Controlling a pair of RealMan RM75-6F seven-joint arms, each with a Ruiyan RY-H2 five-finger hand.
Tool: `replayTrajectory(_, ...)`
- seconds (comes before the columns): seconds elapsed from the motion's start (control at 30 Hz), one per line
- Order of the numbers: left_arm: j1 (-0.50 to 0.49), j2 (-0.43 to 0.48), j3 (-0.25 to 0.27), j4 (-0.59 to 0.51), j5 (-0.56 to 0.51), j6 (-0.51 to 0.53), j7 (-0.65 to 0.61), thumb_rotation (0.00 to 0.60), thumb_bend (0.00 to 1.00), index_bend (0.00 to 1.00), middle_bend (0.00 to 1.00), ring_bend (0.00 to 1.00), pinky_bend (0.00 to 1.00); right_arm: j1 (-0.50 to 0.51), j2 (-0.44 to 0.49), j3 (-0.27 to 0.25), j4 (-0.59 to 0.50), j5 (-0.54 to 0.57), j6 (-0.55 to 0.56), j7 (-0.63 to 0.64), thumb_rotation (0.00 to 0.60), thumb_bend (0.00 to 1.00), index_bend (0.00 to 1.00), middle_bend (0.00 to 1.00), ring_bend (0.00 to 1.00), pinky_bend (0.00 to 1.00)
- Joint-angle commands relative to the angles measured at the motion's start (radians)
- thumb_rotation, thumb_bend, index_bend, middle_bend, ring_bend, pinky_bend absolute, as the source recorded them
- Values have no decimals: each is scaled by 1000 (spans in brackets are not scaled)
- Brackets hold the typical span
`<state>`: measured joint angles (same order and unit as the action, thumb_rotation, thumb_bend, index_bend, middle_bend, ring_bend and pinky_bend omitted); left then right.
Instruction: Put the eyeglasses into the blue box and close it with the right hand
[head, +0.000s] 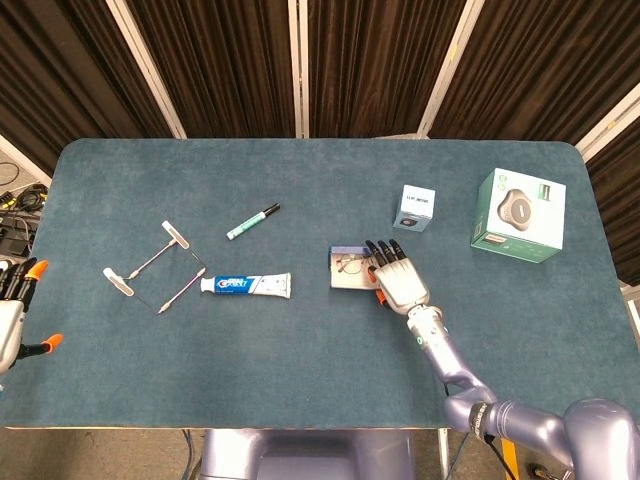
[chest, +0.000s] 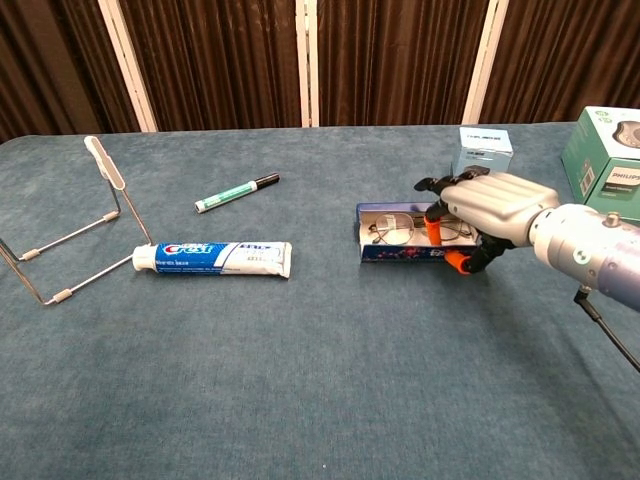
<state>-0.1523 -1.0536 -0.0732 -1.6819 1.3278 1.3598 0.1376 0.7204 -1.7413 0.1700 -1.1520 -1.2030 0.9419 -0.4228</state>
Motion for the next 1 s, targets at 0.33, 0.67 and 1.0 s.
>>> replayTrajectory(0.33,2,0,2,-8,7,7,3,600,0,0,0,0,0,-32,66,-52,-91,-84,50,33,600,414,638,40,0,0)
replayTrajectory(0.67,7,5,10,-21,28,21,6,600,0,0,0,0,0,-117,342,-205,-392,-299,155,72,600,433,660,49,0,0)
replayTrajectory(1.0,0,-3,9,-23,22,11,27,600,0,0,0,0,0,-116,404,-239,-469,-367,129,44,600,439,662,47,0,0)
